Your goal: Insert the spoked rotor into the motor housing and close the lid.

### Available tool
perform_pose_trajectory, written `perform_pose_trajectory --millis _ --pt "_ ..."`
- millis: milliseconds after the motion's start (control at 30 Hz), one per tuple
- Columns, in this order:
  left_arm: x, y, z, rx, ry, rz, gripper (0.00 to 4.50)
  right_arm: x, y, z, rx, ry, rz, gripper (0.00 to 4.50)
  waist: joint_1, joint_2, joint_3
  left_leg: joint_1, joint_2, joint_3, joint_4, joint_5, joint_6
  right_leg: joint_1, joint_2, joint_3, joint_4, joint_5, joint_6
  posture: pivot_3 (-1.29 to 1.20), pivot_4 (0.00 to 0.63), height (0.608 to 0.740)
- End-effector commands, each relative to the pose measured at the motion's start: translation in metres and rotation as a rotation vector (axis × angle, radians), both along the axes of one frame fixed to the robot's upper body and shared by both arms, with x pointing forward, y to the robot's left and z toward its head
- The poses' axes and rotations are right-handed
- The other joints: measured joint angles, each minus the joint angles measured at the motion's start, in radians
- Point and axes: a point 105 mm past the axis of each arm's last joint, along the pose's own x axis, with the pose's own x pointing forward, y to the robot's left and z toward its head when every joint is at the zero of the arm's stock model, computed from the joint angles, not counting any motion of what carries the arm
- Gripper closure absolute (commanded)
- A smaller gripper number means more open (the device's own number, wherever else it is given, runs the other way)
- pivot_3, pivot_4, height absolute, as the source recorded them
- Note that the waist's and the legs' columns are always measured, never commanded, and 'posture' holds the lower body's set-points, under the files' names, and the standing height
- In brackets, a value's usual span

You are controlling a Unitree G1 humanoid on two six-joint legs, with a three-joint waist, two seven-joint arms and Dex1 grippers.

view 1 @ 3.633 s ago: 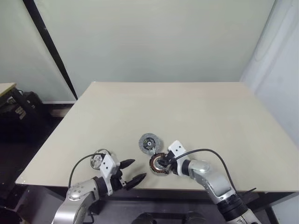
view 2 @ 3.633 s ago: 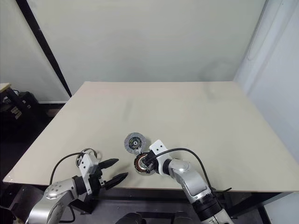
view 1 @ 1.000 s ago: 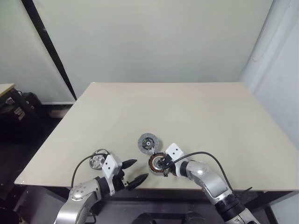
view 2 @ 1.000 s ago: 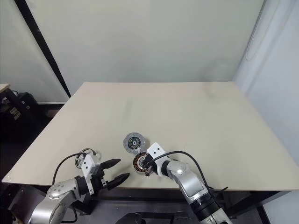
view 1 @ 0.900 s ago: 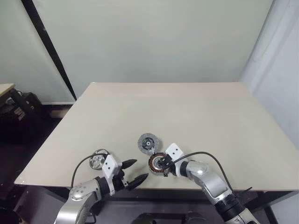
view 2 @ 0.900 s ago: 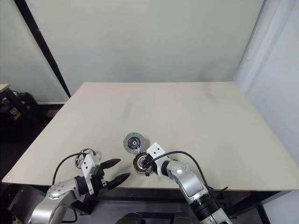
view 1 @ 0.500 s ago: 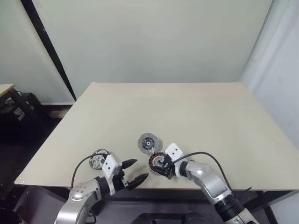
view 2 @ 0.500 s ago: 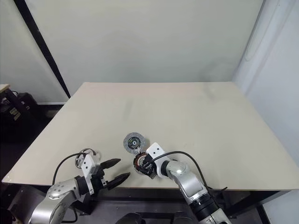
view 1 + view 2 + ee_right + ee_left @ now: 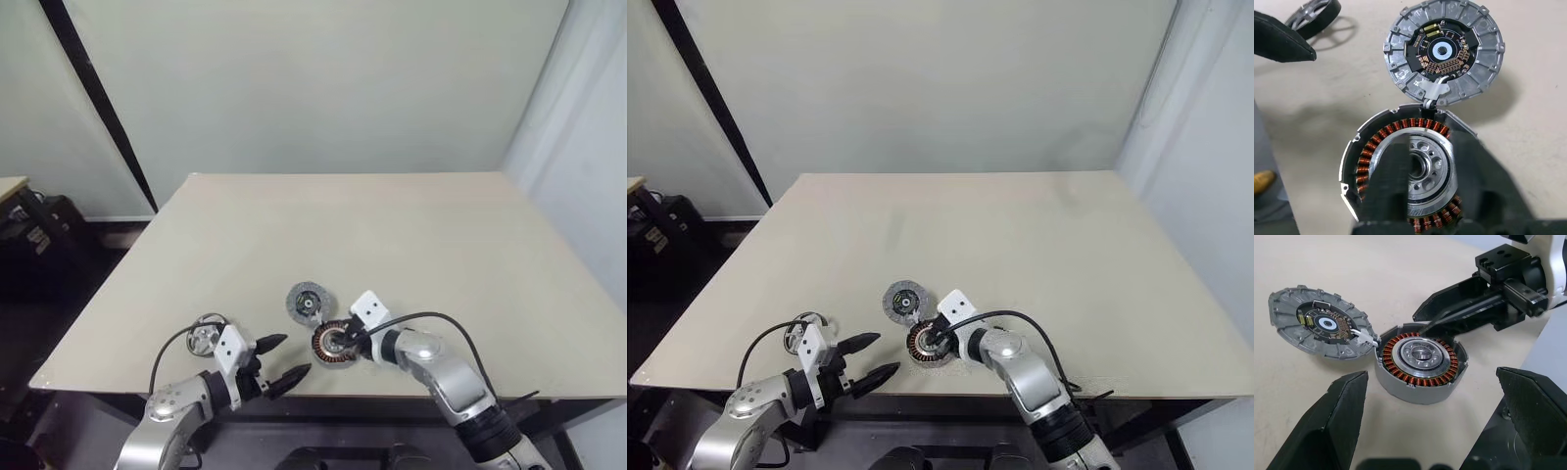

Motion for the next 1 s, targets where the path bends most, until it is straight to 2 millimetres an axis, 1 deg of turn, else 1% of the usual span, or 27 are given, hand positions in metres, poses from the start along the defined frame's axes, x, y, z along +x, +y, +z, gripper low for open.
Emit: perform_pose_trajectory --millis 33,367,633,900,1000 --pt "0.003 0.001 0.006 0.000 -0.037 0.004 0.00 0.003 0.006 0.008 -0.022 -0.064 0.030 4.48 0.000 0.000 0.000 0.000 0.000 0.000 0.000 0.000 0.000 0.000 0.000 0.000 0.000 0.000 0.000 0.00 0.000 0.740" --pt "0.002 0.001 0.006 0.002 -0.036 0.006 0.00 -0.002 0.009 -0.003 -0.072 -0.054 0.067 4.48 -0.006 0.000 0.000 0.000 0.001 0.006 0.000 0.000 0.000 -0.001 0.001 0.005 0.000 0.000 0.000 0.00 0.000 0.740" --pt "0.001 0.000 0.006 0.000 -0.036 0.007 0.00 -0.015 0.017 -0.013 -0.079 -0.025 0.113 4.48 -0.009 -0.001 -0.001 0.001 0.001 0.008 0.000 0.000 0.000 -0.001 0.001 0.007 0.000 0.001 0.001 0.00 0.000 0.740" --pt "0.000 0.001 0.004 -0.004 -0.030 0.014 0.00 -0.017 0.021 -0.015 -0.092 -0.029 0.132 4.48 -0.009 -0.002 -0.001 0.001 0.002 0.009 0.000 0.000 0.000 -0.001 0.001 0.008 0.000 0.001 0.001 0.00 0.000 0.740" --pt "-0.001 0.001 0.004 -0.004 -0.029 0.017 0.00 -0.015 0.021 -0.011 -0.080 -0.036 0.123 4.48 -0.009 -0.002 -0.001 0.001 0.002 0.009 0.000 0.000 0.000 -0.001 0.001 0.008 0.000 0.001 0.001 0.00 0.000 0.740"
